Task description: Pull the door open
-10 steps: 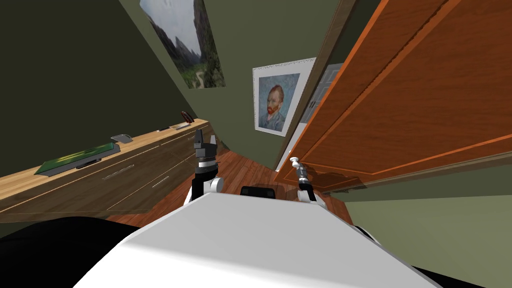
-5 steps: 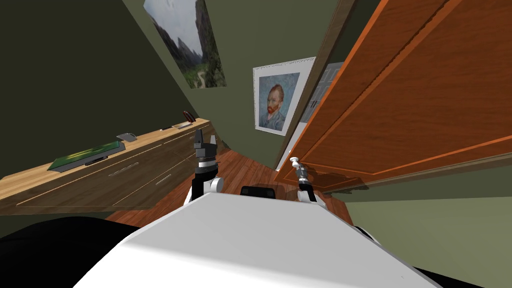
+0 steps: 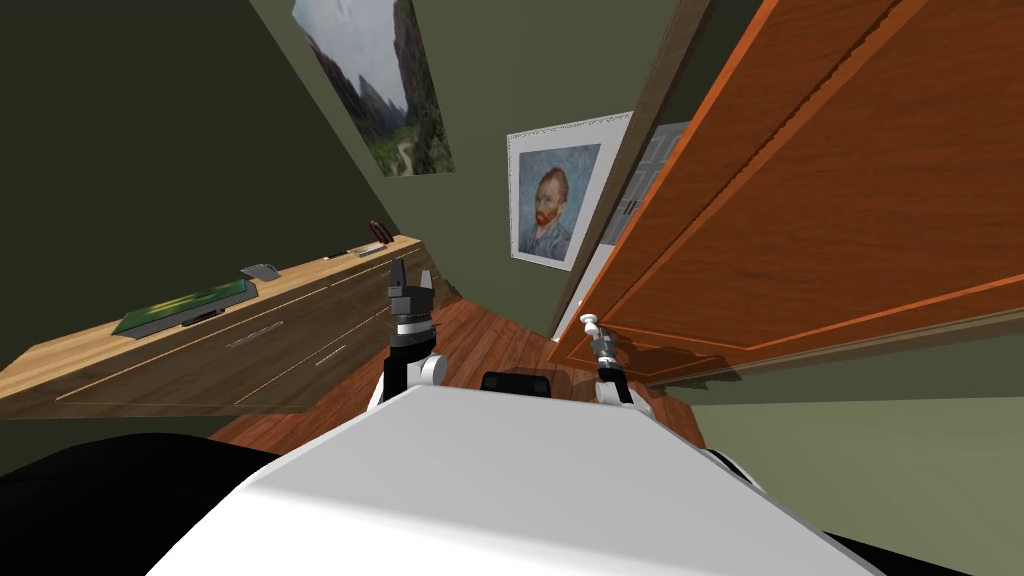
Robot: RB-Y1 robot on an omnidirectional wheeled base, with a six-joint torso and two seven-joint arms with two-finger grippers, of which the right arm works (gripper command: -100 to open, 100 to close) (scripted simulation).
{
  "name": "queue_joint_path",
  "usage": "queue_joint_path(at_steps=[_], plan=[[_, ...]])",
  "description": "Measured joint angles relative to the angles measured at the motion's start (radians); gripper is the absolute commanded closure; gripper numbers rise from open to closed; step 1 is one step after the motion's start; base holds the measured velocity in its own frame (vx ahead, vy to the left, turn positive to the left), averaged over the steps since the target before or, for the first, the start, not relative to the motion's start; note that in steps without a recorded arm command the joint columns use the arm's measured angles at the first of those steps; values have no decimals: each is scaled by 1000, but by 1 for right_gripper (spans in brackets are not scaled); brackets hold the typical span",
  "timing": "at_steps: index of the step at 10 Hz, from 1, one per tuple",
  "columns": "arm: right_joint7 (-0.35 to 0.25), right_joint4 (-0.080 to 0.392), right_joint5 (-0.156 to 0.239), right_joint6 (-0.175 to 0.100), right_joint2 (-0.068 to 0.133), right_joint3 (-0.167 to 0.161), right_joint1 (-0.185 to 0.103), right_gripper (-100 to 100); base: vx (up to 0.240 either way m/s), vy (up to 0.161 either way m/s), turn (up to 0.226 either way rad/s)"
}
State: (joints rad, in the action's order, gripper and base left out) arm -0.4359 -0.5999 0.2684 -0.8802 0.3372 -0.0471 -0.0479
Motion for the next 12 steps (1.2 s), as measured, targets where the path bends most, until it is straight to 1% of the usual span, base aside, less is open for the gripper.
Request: queue_joint_path(at_steps=[1,2,3,4,5,6,7,8,9,10,12], plan=[[-15,-25,3,9,1,-1,15,100,-31,-8,29],[-37,-42,8,21,3,-4,24,100,-26,-7,28],[-57,-39,11,20,5,-7,23,100,-25,-4,31],[-83,-25,15,16,6,-11,15,100,-32,-15,33],[-108,-55,23,27,7,-13,34,100,-22,-18,29],[-131,-39,25,19,6,-17,27,100,-27,-12,31],[-160,-11,29,4,6,-22,14,100,-20,-4,22],[-178,-45,33,20,9,-23,31,100,-19,-7,22],[-205,-33,37,20,10,-27,23,100,-36,-11,53],[-238,-18,42,10,13,-33,18,100,-32,-8,25],[-290,-21,50,11,12,-38,21,100,-28,-13,47]])
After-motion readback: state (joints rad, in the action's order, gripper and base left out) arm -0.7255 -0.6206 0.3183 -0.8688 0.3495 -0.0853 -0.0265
